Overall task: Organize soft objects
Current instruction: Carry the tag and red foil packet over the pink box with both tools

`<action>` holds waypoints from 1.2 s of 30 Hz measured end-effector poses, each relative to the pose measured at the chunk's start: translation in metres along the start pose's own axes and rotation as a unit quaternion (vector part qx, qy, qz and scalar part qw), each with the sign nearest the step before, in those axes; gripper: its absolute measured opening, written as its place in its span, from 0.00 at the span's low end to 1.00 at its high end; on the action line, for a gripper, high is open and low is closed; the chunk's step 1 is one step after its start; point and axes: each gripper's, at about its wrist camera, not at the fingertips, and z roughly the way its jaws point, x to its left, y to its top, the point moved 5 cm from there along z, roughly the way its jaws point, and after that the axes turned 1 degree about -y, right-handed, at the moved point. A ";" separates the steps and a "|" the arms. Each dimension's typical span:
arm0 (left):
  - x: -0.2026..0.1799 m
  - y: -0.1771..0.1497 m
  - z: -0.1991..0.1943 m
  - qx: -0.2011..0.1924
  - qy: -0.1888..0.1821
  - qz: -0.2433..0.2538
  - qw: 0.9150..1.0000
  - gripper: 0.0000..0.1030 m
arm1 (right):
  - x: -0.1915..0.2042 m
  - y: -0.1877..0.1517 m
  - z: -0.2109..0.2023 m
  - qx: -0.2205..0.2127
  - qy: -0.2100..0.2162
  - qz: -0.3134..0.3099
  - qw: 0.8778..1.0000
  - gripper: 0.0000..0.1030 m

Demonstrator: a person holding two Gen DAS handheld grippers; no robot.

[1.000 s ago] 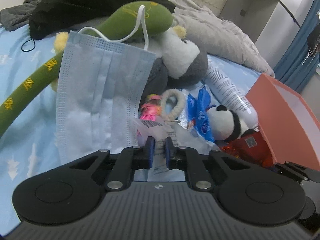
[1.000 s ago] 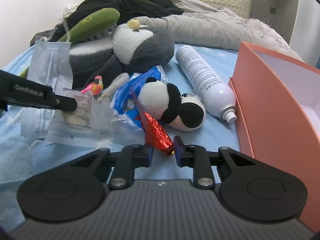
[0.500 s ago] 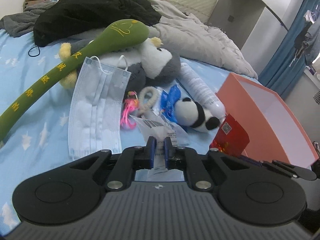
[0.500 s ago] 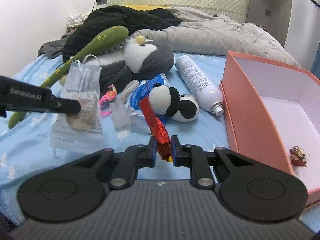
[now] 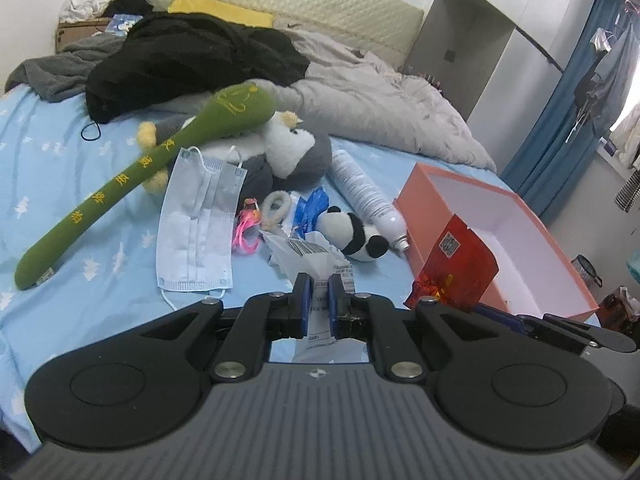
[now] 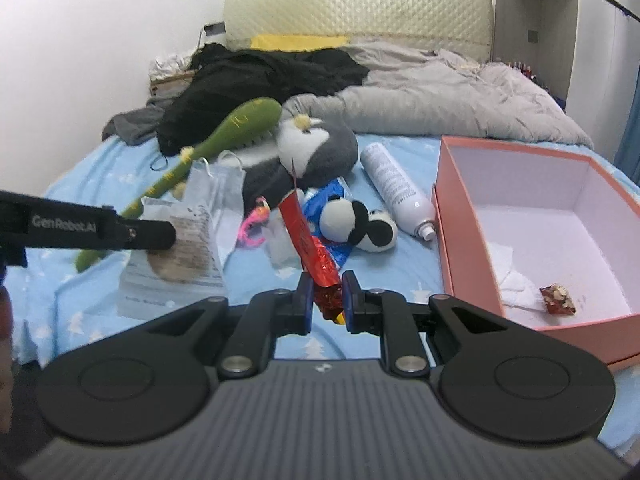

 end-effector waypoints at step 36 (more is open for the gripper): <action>-0.229 0.040 0.039 0.055 -0.178 0.141 0.972 0.11 | -0.152 0.030 -0.110 -0.045 -0.137 0.148 0.978 0.18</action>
